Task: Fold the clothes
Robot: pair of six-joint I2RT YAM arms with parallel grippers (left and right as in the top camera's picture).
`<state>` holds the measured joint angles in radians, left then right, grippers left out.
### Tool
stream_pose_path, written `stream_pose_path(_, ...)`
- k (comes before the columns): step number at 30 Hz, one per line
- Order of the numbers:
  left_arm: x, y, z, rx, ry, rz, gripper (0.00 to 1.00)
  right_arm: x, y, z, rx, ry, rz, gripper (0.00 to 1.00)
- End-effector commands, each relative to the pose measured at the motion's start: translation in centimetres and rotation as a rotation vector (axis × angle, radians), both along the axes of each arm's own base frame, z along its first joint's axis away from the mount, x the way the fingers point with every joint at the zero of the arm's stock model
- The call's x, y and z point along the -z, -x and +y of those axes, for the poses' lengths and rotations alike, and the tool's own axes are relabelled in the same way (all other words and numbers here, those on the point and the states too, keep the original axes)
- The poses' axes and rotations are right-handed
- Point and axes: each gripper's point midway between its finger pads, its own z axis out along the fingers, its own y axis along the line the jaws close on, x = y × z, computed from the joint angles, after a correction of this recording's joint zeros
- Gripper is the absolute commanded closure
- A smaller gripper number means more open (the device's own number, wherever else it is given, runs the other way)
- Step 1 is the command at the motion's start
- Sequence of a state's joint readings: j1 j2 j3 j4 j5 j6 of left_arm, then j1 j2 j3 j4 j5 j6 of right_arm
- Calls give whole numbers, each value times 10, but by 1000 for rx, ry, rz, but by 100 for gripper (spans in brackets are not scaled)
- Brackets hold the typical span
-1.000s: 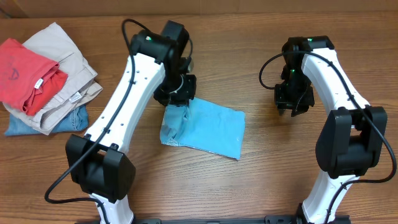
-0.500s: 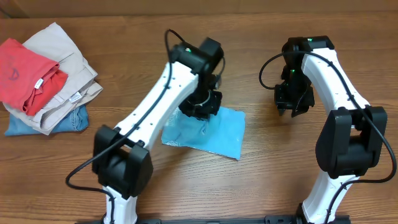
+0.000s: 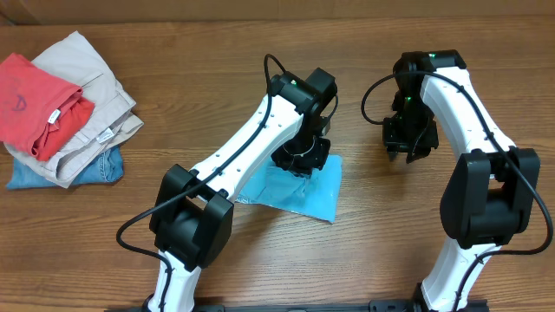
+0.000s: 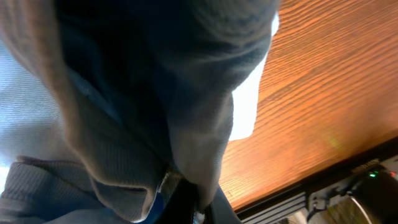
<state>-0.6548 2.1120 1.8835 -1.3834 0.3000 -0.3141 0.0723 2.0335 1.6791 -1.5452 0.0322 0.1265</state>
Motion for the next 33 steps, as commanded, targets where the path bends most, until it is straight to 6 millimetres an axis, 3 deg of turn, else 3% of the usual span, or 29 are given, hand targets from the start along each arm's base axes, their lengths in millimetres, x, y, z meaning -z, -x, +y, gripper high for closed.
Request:
stream_pose_path(1, 0, 5, -9, -19, 47, 43, 96, -16, -5, 0, 1, -8, -57, 63)
stream_pose_path(6, -7, -11, -1, -94, 101, 55, 96, -16, -5, 0, 1, -8, -57, 63)
stream_pose_path(14, -18, -42, 36, -218, 136, 44, 96, -16, -7, 0, 1, -9, -65, 62)
stream_pose_path(19, -18, -47, 43, -261, 131, 51, 96, -16, -7, 0, 1, -9, -65, 62)
stream_pose_path(33, -10, 7, -5, -58, 42, 40, 96, -16, -7, 0, 1, -9, -64, 62)
